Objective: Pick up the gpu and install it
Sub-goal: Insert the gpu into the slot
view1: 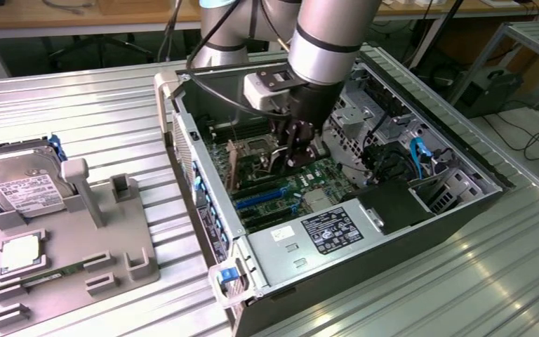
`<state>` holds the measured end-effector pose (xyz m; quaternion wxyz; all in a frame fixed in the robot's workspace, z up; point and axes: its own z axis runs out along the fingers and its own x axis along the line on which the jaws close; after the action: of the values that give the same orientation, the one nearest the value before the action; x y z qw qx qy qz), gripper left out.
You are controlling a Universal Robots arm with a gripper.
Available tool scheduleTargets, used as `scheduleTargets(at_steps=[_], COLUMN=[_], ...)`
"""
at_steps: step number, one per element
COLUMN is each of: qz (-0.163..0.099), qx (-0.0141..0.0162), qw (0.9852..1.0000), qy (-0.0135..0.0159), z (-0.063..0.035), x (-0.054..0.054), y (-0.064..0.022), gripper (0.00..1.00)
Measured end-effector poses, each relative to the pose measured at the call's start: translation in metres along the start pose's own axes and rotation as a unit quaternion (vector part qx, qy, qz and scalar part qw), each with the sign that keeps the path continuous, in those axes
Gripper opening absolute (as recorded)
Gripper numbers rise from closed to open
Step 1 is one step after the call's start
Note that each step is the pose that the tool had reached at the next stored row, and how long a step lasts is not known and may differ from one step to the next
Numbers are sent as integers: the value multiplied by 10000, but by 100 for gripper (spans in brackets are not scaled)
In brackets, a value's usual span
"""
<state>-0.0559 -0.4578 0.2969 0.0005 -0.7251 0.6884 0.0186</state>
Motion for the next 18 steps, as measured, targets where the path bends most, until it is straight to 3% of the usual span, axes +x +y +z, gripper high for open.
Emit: scheduleTargets(at_steps=[2,7,18], qz=[126,131,132], qx=[4,4,-5], qw=[9999,9999,9999], qy=[-3,-3,-3], z=[50,96,298], x=[1,0,5], y=[6,62,118], gripper=[28,28,28])
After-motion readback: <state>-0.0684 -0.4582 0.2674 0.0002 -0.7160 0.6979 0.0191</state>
